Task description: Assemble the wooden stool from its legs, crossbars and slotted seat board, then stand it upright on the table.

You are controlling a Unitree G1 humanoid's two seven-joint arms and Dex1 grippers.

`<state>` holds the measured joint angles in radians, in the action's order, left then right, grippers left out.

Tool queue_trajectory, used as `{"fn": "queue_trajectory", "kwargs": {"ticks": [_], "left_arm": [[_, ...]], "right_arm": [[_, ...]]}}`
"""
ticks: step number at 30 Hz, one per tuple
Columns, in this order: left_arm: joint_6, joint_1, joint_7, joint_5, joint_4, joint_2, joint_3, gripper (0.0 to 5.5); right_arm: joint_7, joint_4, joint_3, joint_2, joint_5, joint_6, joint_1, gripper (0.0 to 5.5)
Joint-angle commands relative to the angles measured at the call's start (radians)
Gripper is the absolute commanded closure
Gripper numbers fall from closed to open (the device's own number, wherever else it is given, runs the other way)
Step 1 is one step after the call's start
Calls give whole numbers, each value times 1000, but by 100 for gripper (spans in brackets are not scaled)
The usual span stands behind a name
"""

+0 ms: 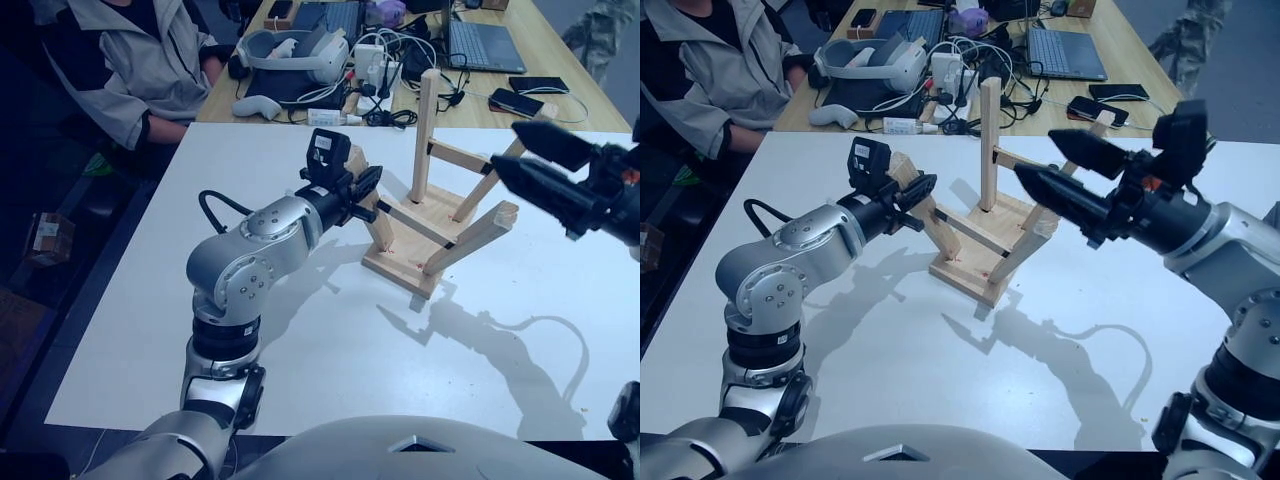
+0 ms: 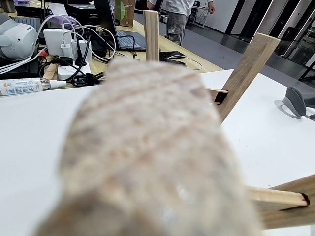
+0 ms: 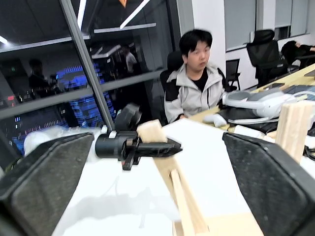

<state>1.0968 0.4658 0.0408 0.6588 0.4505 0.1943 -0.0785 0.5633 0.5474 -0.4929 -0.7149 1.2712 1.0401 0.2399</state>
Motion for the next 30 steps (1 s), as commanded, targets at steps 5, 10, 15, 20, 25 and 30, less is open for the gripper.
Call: {"fn": "queue_trajectory", "kwargs": {"ticks": [5,10,15,20,25,30], "left_arm": [[149,28,-43,-19,-155,6,4,449],[170,31,-46,-25,-144,-4,14,449],[169,-1,-31,-33,-85,-31,25,449],[170,-30,19,-49,-67,-103,78,420],[204,-24,47,-33,-40,-181,143,411],[214,-24,34,-27,-1,-196,165,330]], "right_arm": [[102,34,82,-93,-137,-74,-110,62],[171,52,166,-116,-279,-156,-197,62],[149,45,231,-81,-375,-218,-206,62],[130,40,260,-55,-415,-253,-211,59],[135,28,278,-47,-441,-275,-211,59],[137,24,291,-40,-454,-286,-213,59]]}}
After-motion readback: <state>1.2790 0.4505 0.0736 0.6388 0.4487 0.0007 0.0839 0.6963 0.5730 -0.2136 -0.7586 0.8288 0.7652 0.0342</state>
